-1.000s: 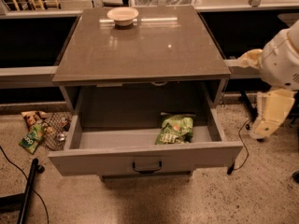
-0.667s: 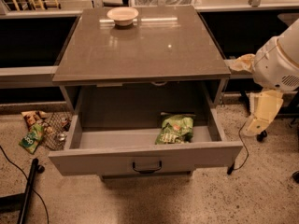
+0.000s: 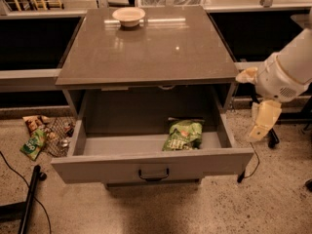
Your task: Pick green jalapeno chip bag from top drawer and place on counter
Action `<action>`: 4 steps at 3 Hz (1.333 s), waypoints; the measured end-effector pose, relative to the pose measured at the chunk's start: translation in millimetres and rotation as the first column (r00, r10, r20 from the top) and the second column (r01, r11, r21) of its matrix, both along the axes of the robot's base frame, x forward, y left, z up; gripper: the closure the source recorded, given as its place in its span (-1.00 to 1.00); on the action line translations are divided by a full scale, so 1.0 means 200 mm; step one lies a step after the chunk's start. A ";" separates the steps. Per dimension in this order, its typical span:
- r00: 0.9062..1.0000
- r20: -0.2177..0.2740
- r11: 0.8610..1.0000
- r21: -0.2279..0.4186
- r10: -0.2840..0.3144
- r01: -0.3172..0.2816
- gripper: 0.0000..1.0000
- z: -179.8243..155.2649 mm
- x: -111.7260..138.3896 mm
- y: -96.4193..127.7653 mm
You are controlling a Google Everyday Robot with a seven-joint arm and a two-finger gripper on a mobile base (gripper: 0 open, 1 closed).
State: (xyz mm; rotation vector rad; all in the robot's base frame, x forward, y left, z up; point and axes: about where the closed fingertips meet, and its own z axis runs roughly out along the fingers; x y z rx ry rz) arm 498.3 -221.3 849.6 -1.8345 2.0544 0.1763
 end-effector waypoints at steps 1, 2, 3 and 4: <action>1.000 -0.008 0.999 0.043 -0.029 0.029 -1.00 -0.19 0.13 -0.06; 0.999 -0.020 0.996 0.075 -0.046 0.048 -1.00 -0.36 0.26 -0.07; 0.999 -0.032 0.995 0.098 -0.016 0.019 -1.00 -0.61 0.45 0.01; 0.999 -0.034 0.995 0.098 -0.016 0.019 -1.00 -0.62 0.45 0.01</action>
Offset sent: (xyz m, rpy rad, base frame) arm 0.0848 -0.0213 -0.1103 0.1146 0.0287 -0.0746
